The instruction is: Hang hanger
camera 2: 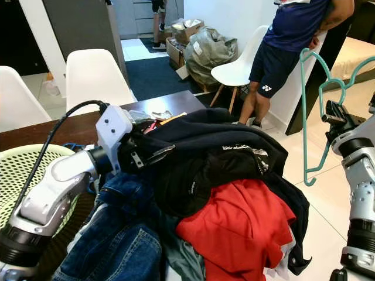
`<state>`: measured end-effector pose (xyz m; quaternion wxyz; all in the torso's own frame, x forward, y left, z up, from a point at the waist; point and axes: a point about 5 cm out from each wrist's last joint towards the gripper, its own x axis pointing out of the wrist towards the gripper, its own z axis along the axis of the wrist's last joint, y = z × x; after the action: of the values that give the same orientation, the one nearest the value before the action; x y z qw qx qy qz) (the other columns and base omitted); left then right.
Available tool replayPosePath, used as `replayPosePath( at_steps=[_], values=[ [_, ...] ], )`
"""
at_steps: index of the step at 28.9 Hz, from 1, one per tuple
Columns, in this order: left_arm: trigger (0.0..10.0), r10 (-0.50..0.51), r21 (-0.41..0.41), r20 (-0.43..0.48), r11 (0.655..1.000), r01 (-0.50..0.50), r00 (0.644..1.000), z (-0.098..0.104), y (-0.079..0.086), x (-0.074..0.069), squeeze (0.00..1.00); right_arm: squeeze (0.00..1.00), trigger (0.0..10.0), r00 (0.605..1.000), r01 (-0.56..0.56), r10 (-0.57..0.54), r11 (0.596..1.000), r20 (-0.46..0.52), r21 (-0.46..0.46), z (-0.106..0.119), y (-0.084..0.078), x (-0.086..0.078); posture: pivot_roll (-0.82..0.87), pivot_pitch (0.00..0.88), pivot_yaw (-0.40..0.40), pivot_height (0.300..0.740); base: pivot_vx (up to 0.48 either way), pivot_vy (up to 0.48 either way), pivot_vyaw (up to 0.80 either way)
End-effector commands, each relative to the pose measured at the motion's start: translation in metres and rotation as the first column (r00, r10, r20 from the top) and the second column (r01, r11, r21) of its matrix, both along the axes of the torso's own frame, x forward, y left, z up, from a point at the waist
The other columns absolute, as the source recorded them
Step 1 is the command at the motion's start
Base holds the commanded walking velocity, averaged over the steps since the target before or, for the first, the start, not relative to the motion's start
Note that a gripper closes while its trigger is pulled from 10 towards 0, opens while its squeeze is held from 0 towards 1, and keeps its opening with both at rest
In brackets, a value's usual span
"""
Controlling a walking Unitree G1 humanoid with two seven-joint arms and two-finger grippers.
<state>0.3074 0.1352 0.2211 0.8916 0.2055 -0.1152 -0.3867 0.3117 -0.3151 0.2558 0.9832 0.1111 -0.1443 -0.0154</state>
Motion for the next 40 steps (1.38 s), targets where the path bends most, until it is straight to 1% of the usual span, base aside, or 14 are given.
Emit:
replayPosePath(
  at_steps=[1, 2, 5, 13, 14, 24, 32, 34, 35, 36, 37, 38, 39, 40],
  values=[
    [10.0, 0.046, 0.079, -0.03, 0.996, -0.044, 0.998, -0.013, 0.005, 0.005, 0.0, 0.0, 10.0, 1.0, -0.024, 0.024, 1.0, -0.008, -0.014, 0.0, 0.009, 0.001, -0.09, 0.0, -0.019, 0.74, 0.0, 0.0, 0.0],
    [10.0, 0.092, 0.145, -0.038, 0.986, -0.085, 0.995, -0.024, 0.009, 0.011, 0.0, 0.0, 10.0, 0.999, -0.045, 0.044, 0.999, -0.004, -0.01, 0.0, 0.017, 0.001, -0.1, 0.0, -0.016, 0.74, 0.0, 0.0, 0.0],
    [10.0, 0.135, 0.216, -0.009, 0.968, -0.13, 0.991, -0.039, 0.01, 0.021, 0.0, 0.0, 10.0, 0.997, -0.07, 0.07, 0.998, 0.01, -0.004, 0.003, 0.026, 0.001, -0.11, 0.0, -0.019, 0.74, 0.0, 0.0, 0.0],
    [10.0, 0.101, 0.237, 0.028, 0.966, -0.105, 0.994, -0.046, -0.002, 0.037, 0.0, 0.0, 10.0, 0.997, -0.071, 0.071, 0.997, 0.038, -0.004, 0.011, 0.027, 0.001, -0.13, 0.0, -0.01, 0.74, 0.0, 0.0, 0.0],
    [0.0, 0.093, 0.233, 0.04, 0.967, -0.1, 0.995, -0.043, -0.004, 0.038, 0.0, 0.0, 10.0, 0.997, -0.066, 0.067, 0.998, 0.045, -0.005, 0.013, 0.026, 0.0, -0.14, 0.0, -0.002, 0.74, 0.0, 0.0, 0.0],
    [0.0, 0.114, 0.127, 0.208, 0.982, -0.142, 0.971, -0.001, -0.001, 0.043, 0.0, 0.0, 10.0, 0.997, -0.054, 0.054, 0.998, 0.059, 0.008, 0.015, 0.029, -0.003, -0.13, 0.0, -0.004, 0.74, 0.0, 0.0, 0.0],
    [0.0, 0.069, 0.143, 0.225, 0.984, -0.103, 0.972, 0.01, 0.01, 0.04, 0.0, 0.0, 10.0, 0.997, -0.056, 0.055, 0.998, 0.055, 0.022, 0.013, 0.033, 0.001, -0.11, 0.0, -0.009, 0.74, 0.0, 0.0, 0.0],
    [0.0, 0.175, -0.052, 0.296, 0.985, -0.167, 0.939, 0.047, 0.028, 0.042, 0.0, 0.0, 10.0, 0.997, -0.064, 0.062, 0.998, 0.052, 0.029, 0.012, 0.036, 0.002, -0.1, 0.0, -0.014, 0.74, 0.0, 0.0, 0.0],
    [0.0, 0.175, -0.052, 0.296, 0.985, -0.167, 0.939, 0.047, 0.028, 0.042, 0.0, 0.0, 10.0, 0.997, -0.064, 0.062, 0.998, 0.052, 0.029, 0.012, 0.036, 0.002, -0.1, 0.0, -0.014, 0.74, 0.0, 0.0, 0.0],
    [0.0, 0.253, -0.174, 0.347, 0.964, -0.203, 0.903, 0.074, 0.042, 0.041, 0.0, 0.0, 10.0, 0.997, -0.068, 0.066, 0.997, 0.05, 0.031, 0.011, 0.037, 0.003, -0.09, 0.0, -0.021, 0.74, 0.0, 0.0, 0.0],
    [0.0, 0.369, -0.314, 0.43, 0.917, -0.247, 0.824, 0.113, 0.063, 0.034, 0.0, 0.0, 10.0, 0.996, -0.074, 0.072, 0.997, 0.048, 0.033, 0.01, 0.039, 0.004, -0.08, 0.0, -0.026, 0.74, 0.0, 0.0, 0.0],
    [0.0, 0.441, -0.398, 0.474, 0.879, -0.262, 0.762, 0.137, 0.077, 0.027, 0.0, 0.0, 10.0, 0.996, -0.077, 0.076, 0.996, 0.047, 0.035, 0.009, 0.04, 0.005, -0.08, 0.0, -0.026, 0.74, 0.0, 0.0, 0.0],
    [0.0, 0.581, -0.532, 0.56, 0.799, -0.28, 0.591, 0.185, 0.107, 0.003, 0.0, 0.0, 10.0, 0.995, -0.088, 0.086, 0.995, 0.046, 0.042, 0.009, 0.043, 0.007, -0.06, 0.0, -0.036, 0.74, 0.0, 0.0, 0.0],
    [0.0, 0.658, -0.614, 0.593, 0.742, -0.268, 0.463, 0.214, 0.125, -0.018, 0.0, 0.0, 10.0, 0.995, -0.096, 0.094, 0.994, 0.046, 0.047, 0.008, 0.045, 0.009, -0.06, 0.0, -0.036, 0.74, 0.0, 0.0, 0.0]
  ],
)
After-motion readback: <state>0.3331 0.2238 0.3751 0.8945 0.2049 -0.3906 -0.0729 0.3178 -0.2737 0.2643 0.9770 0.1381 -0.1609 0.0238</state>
